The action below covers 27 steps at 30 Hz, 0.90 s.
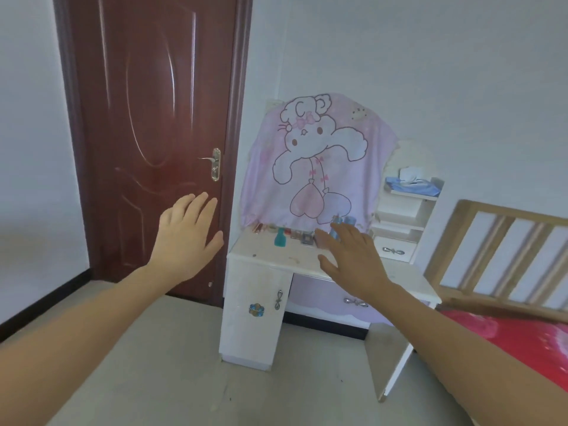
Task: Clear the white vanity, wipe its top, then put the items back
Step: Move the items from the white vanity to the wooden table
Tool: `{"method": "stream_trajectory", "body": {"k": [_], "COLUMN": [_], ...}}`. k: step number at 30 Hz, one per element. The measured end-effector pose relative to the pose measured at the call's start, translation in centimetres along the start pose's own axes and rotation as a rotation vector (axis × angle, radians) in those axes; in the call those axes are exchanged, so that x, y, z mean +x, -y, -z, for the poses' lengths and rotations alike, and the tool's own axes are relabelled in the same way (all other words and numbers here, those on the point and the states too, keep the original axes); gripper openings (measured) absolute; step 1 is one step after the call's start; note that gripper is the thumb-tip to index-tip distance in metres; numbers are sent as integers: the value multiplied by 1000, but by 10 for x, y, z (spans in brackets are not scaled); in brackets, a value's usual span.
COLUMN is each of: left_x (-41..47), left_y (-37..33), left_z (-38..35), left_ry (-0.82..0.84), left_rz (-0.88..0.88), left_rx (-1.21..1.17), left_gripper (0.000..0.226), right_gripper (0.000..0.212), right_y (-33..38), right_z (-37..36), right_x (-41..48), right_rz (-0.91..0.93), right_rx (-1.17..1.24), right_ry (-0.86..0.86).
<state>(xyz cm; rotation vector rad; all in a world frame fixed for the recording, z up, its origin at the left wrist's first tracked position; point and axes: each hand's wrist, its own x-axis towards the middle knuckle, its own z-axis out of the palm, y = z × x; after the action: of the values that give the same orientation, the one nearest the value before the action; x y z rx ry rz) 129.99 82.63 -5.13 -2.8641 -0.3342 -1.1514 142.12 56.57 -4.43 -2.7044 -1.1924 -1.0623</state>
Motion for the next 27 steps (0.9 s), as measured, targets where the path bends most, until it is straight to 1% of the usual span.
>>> {"method": "stream_trajectory", "body": {"k": [2, 4, 8, 11, 15, 17, 19, 23, 25, 27], "left_x": [12, 32, 84, 132, 185, 203, 213, 228, 241, 259], "left_y": [-2, -3, -10, -23, -29, -25, -16, 13, 34, 58], "left_z": [-35, -62, -114, -151, -196, -213, -233, -270, -283, -295], "left_ry": [53, 76, 52, 72, 81, 54, 71, 152, 171, 172], "left_rz": [-53, -68, -101, -101, -132, -136, -139, -92, -91, -82], "left_rx": [19, 25, 40, 41, 100, 111, 129, 177, 206, 225], "left_gripper": [62, 62, 62, 60, 59, 59, 61, 61, 60, 61], "right_gripper": [47, 47, 44, 45, 46, 43, 43, 45, 40, 41], "right_y": [-14, -30, -68, -104, -138, -144, -142, -136, -131, -130], "right_z": [-31, -54, -100, -133, -175, -199, -227, -284, -302, -317], "right_x": [9, 25, 59, 87, 131, 153, 170, 206, 230, 258], "right_rz": [-29, -69, -102, -111, -67, -50, -20, 12, 19, 19], "right_rx": [-2, 8, 28, 60, 106, 144, 173, 219, 214, 202], "right_ry": [68, 112, 108, 108, 121, 152, 270, 293, 268, 251]}}
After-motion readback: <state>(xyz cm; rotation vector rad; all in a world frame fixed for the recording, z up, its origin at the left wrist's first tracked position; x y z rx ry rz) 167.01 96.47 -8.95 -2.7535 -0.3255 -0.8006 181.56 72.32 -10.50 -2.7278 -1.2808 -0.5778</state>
